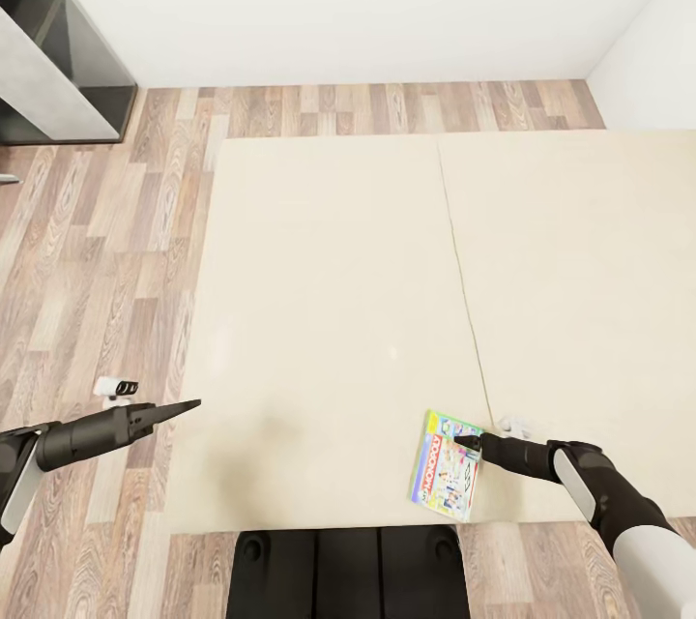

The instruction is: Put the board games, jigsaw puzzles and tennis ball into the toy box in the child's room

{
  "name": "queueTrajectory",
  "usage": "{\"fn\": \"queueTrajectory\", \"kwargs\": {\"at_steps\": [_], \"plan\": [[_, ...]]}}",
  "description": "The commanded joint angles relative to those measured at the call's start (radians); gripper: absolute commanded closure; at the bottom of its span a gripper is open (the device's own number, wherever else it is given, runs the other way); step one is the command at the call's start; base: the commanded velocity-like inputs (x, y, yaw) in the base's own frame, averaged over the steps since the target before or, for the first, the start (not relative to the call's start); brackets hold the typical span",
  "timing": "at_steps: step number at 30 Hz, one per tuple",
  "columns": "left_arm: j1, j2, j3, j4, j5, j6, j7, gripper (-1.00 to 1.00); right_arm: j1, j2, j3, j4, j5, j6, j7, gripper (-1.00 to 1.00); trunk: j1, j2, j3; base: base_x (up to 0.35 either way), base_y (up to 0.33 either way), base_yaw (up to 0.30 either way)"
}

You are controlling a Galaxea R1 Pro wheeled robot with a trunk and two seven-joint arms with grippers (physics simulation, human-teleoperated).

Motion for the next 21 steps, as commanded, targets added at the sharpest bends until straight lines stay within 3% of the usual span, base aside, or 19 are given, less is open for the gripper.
{"fn": "queueTrajectory", "kwargs": {"at_steps": [1, 21], "plan": [[0.0, 0.0, 0.0, 0.0, 0.0, 0.011, -0.004, -1.0, 0.0, 0.001, -0.003, 0.0, -0.003, 0.007, 0.001, -1.0, 0.001, -0.001, -0.001, 0.0, 0.0, 0.0], [0.0, 0.0, 0.0, -0.001, 0.0, 0.012, -0.004, -1.0, 0.0, 0.009, -0.005, 0.0, -0.001, 0.006, 0.0, -1.0, 0.001, -0.001, -0.002, 0.0, 0.0, 0.0]]}}
